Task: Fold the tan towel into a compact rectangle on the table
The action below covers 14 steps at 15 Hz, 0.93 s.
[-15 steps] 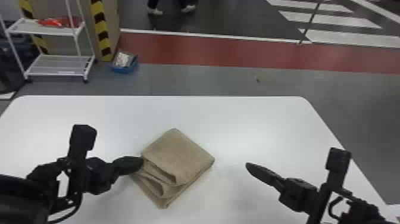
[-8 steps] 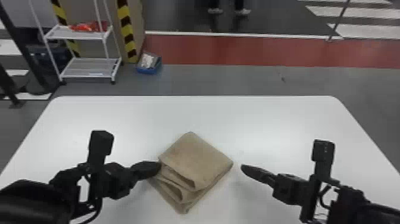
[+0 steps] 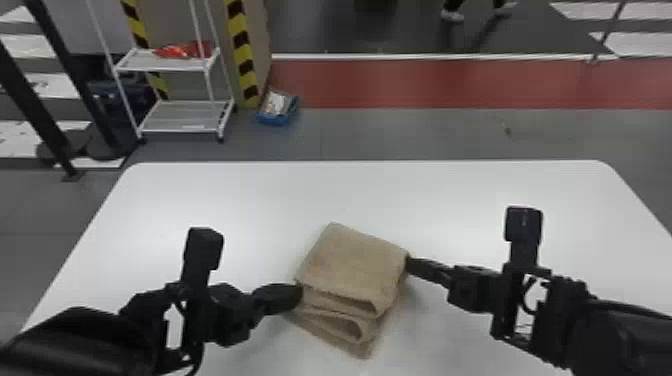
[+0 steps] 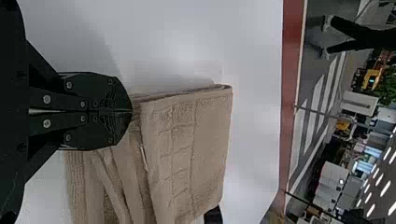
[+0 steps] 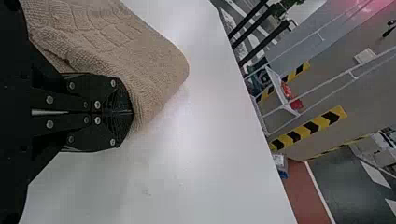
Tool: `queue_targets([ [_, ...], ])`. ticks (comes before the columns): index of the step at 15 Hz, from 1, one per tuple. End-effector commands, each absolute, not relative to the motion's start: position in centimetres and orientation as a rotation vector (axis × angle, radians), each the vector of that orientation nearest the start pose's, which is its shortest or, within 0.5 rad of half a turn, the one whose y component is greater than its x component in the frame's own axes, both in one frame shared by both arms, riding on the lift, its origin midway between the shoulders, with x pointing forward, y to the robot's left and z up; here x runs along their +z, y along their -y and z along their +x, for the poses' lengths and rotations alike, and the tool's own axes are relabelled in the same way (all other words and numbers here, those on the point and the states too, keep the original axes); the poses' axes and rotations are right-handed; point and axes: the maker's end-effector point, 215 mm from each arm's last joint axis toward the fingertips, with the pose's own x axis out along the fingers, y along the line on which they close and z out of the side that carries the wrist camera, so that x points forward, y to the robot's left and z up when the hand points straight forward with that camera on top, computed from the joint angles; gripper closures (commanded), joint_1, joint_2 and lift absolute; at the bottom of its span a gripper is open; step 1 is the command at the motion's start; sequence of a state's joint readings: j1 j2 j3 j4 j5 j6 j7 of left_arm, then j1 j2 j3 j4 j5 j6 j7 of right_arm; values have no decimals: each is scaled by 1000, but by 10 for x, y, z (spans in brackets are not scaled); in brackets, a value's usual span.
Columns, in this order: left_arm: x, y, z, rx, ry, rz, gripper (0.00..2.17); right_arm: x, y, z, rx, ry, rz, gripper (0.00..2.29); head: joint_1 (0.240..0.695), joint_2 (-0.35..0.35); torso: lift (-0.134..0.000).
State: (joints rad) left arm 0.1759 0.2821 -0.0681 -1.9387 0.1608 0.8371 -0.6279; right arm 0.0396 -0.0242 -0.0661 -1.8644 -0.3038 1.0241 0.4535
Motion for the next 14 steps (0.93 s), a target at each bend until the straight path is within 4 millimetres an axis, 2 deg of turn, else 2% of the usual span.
queue_targets([
  [1, -469, -139, 423, -712, -706, -67, 1389, -435, 102, 503, 549, -691, 387, 1602, 695, 38, -124],
  [3, -466, -135, 416, -722, -722, -75, 1389, -426, 103, 522, 549, -677, 368, 1602, 695, 41, -124],
  [6, -457, -122, 414, -756, -706, -81, 1389, -411, 108, 535, 552, -656, 352, 1602, 695, 32, -124],
  [8, -454, -114, 409, -773, -714, -91, 1389, -406, 108, 539, 559, -650, 349, 1598, 695, 21, -124],
  [9, -458, -109, 401, -788, -746, -111, 1389, -405, 110, 541, 557, -649, 342, 1602, 695, 16, -124],
  [11, -452, -100, 397, -808, -743, -110, 1389, -403, 112, 544, 559, -646, 331, 1602, 695, 2, -124],
  [12, -453, -99, 394, -810, -753, -110, 1389, -401, 111, 544, 563, -646, 332, 1602, 695, -5, -124],
  [14, -442, -101, 394, -807, -727, -109, 1389, -403, 110, 536, 570, -652, 347, 1602, 695, -12, -124],
])
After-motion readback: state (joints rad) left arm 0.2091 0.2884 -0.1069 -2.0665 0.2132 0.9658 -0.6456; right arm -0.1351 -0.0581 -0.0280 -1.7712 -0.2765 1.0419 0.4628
